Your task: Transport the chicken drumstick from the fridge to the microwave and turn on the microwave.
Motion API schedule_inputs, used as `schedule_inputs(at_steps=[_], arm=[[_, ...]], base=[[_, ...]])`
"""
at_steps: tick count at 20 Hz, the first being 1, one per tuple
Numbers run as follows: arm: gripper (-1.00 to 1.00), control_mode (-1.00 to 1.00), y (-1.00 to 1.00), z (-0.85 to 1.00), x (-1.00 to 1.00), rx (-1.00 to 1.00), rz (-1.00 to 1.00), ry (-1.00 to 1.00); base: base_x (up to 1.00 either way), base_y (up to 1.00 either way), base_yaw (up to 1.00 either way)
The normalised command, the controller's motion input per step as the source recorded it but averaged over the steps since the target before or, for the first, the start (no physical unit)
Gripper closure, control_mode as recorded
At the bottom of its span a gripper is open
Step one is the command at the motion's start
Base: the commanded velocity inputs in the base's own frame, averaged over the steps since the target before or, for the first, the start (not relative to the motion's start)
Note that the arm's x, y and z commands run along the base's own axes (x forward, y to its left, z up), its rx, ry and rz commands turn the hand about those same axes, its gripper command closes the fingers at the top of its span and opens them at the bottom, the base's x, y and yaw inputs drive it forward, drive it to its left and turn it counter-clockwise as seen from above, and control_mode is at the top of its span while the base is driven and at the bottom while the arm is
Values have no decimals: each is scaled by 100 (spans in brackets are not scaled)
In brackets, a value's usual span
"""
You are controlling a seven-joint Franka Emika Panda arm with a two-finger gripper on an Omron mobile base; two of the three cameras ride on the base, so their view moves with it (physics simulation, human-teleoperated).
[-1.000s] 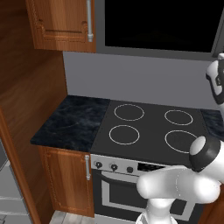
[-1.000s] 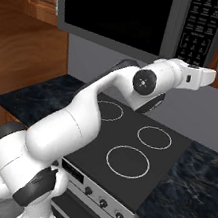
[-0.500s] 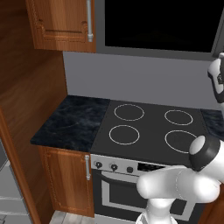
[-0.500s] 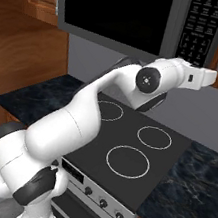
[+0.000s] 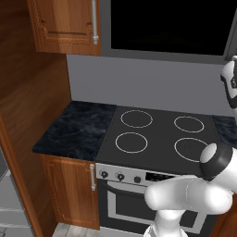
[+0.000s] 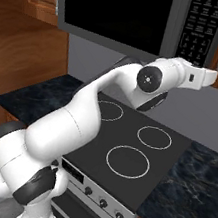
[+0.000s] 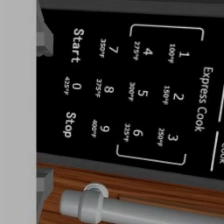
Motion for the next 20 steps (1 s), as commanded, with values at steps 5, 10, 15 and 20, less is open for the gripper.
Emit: schedule_inputs(at_steps=[5,10,15,20], arm=[[-100,-100,-4,-20,0,0,0,-1],[-100,-100,-5,-27,0,0,0,-17],[-100,-100,0,-7,0,0,0,-25],[-100,-100,-6,-1,1,2,0,-23]], base=[[0,0,0],[0,0,0],[0,0,0],[0,0,0]])
